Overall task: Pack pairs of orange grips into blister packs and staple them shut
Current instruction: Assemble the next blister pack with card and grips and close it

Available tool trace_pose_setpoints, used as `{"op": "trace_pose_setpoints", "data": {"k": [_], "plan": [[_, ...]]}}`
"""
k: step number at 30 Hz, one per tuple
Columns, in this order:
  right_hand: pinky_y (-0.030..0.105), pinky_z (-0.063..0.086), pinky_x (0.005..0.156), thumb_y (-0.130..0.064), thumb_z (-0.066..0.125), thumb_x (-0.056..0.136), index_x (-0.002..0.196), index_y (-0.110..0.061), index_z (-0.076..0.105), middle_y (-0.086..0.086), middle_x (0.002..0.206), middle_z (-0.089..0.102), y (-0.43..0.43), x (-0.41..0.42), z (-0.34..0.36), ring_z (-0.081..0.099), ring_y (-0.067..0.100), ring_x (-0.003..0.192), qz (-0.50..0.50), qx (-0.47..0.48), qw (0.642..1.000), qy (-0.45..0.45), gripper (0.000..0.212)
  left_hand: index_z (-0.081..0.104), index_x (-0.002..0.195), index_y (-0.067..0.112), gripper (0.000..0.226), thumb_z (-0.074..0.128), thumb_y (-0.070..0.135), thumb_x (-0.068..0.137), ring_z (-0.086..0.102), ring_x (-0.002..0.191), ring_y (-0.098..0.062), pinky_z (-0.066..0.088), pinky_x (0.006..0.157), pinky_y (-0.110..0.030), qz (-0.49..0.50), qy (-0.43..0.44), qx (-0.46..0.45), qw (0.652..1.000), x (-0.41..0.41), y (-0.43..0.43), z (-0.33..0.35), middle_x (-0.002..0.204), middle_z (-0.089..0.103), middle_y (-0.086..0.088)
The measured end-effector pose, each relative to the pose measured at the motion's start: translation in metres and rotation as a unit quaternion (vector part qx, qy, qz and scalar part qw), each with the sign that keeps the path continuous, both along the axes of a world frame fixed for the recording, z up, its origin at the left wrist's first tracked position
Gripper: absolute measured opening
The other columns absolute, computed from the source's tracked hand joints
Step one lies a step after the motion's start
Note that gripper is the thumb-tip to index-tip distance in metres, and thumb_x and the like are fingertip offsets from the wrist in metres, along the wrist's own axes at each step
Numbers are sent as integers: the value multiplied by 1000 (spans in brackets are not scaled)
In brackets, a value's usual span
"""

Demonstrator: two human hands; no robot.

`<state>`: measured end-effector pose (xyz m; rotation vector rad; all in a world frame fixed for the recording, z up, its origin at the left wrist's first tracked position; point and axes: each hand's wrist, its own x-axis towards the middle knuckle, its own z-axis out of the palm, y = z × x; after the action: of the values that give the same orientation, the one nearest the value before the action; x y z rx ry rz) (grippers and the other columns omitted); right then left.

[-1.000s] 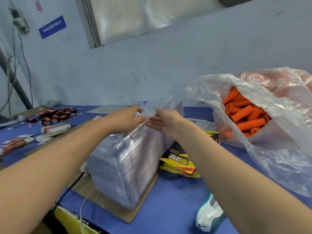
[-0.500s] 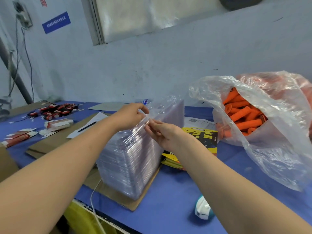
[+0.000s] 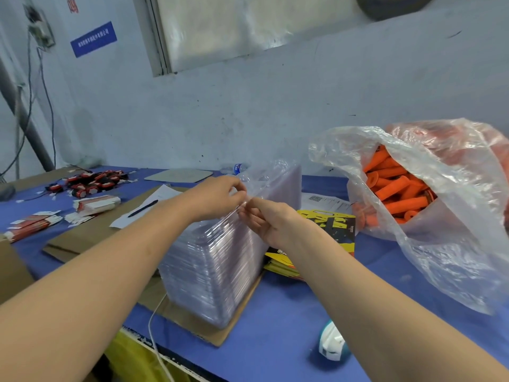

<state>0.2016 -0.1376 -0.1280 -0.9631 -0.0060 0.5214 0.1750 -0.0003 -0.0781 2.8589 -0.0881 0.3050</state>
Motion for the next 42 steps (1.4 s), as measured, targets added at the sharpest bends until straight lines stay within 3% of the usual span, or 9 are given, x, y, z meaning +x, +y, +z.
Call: {"op": "trace_pose_setpoints", "data": {"k": [3,7,9,11,14,21,26,32,42], "plan": [[23,57,51,2,69,87,100,10,63,16,76,71,1,0,4,69,18,56,1,-19,1000,-8,17,59,114,36,26,48,50,94,58,103,-13,42,83,-31,-8,23,25,999,-3,4,2,112,63,11],[20,52,45,-6,67,91,104,7,63,13,73,66,3,1,3,63,14,46,-3,-13,1000,-13,19,53,131,37,66,46,68,74,49,124,-14,42,102,-37,-13,33,81,996,-12,4,4,139,51,7],[21,52,46,-10,66,93,102,6,63,12,74,66,1,1,2,64,14,48,-1,4,1000,-13,18,51,129,38,74,43,76,66,51,120,-13,44,98,-37,-10,42,93,995,-16,3,5,138,52,7],[21,54,49,-12,64,94,102,7,64,13,79,68,-1,-1,-1,67,15,54,2,26,1000,-13,20,51,124,39,61,49,74,75,53,114,-12,45,92,-35,-6,59,65,996,-18,7,7,134,55,7],[21,56,54,-4,61,95,111,9,61,15,83,68,-3,-6,-5,70,16,62,13,63,998,-24,20,52,122,41,46,52,69,85,53,120,-13,45,98,-39,-6,81,31,996,-19,14,8,133,56,7],[22,60,64,9,55,94,121,8,57,22,101,67,-2,-9,-8,68,20,78,-2,81,996,-22,27,51,129,41,45,50,64,90,51,122,-13,40,90,-32,-13,86,12,996,-19,13,9,136,54,7],[21,60,68,5,57,95,123,9,58,20,104,68,-3,-11,-11,69,18,80,-1,92,995,-27,29,51,128,41,44,51,63,89,51,123,-13,42,97,-34,-12,83,12,996,-20,13,7,136,54,8],[22,60,72,7,55,94,120,7,58,22,110,65,-2,-13,-10,67,19,79,-8,102,995,-14,26,50,130,40,46,52,63,90,51,124,-13,41,93,-31,-18,82,12,996,-20,13,9,138,54,8],[20,59,62,9,58,92,116,7,61,21,106,67,-2,-12,-11,70,18,72,-11,92,996,-3,24,49,133,38,48,51,62,92,51,125,-13,43,101,-35,-16,82,16,996,-24,11,12,139,53,9]]}}
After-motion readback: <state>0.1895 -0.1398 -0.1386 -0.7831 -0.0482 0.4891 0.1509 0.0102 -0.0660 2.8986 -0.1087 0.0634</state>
